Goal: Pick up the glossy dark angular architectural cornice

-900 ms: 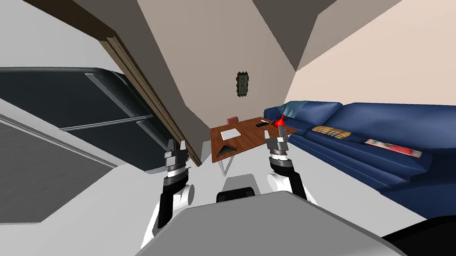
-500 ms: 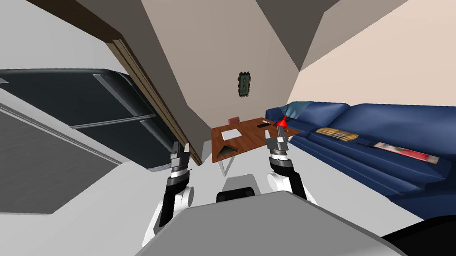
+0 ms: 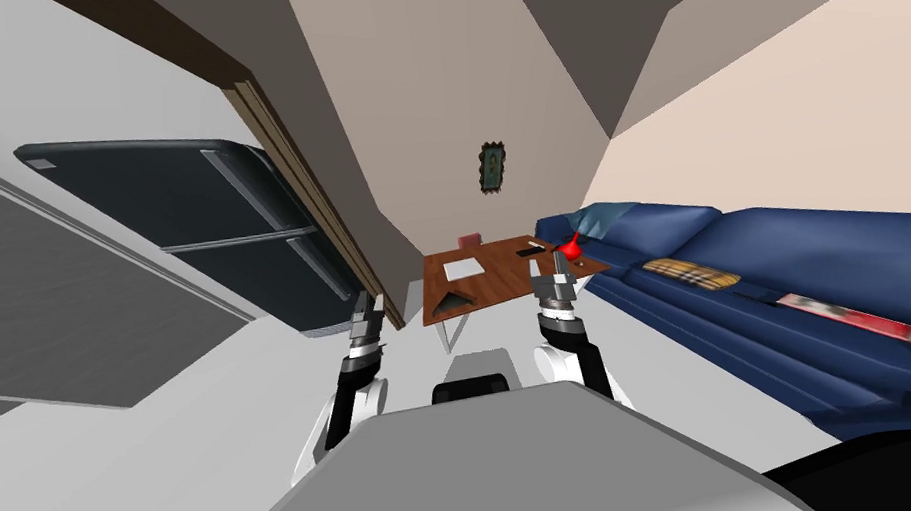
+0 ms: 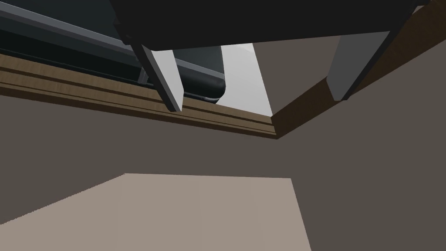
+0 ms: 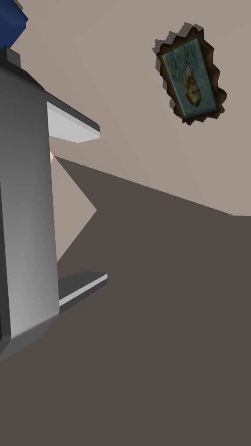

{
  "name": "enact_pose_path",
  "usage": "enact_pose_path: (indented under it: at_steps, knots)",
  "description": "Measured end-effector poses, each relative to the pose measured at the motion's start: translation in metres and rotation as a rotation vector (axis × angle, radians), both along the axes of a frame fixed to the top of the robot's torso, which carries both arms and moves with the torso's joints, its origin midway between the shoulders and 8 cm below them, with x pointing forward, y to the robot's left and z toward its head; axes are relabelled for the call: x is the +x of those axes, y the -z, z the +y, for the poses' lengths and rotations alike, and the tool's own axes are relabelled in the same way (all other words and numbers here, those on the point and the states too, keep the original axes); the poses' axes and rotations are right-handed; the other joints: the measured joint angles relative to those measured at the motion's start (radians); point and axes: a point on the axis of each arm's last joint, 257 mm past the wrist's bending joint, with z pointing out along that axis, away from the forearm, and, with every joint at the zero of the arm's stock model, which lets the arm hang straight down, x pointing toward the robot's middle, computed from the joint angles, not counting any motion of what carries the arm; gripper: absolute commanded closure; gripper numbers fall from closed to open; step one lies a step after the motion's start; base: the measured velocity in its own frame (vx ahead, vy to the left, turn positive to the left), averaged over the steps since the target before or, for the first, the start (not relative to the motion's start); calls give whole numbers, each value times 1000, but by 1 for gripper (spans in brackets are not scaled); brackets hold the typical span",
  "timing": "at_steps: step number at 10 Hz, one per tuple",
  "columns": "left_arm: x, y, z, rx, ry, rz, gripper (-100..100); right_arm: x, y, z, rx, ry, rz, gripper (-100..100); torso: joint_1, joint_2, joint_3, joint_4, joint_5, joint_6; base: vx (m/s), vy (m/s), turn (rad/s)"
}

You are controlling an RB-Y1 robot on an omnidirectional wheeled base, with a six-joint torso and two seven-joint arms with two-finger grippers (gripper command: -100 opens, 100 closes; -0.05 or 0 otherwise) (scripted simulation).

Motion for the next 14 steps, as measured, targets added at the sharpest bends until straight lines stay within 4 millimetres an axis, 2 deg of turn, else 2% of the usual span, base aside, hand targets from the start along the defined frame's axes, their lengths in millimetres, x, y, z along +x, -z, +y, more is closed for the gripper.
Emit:
enact_pose_path:
  at_steps: [6, 14]
  knots:
    - [8, 58, 6, 17, -3, 92, -100, 0, 0, 0, 0, 0, 0, 0, 1, 0, 0, 0, 0, 0, 22, -43, 53]
    - [5, 136, 23, 24, -17, 202, -100, 0, 0, 0, 0, 0, 0, 0, 0, 1, 0, 0, 0, 0, 23, -45, 43]
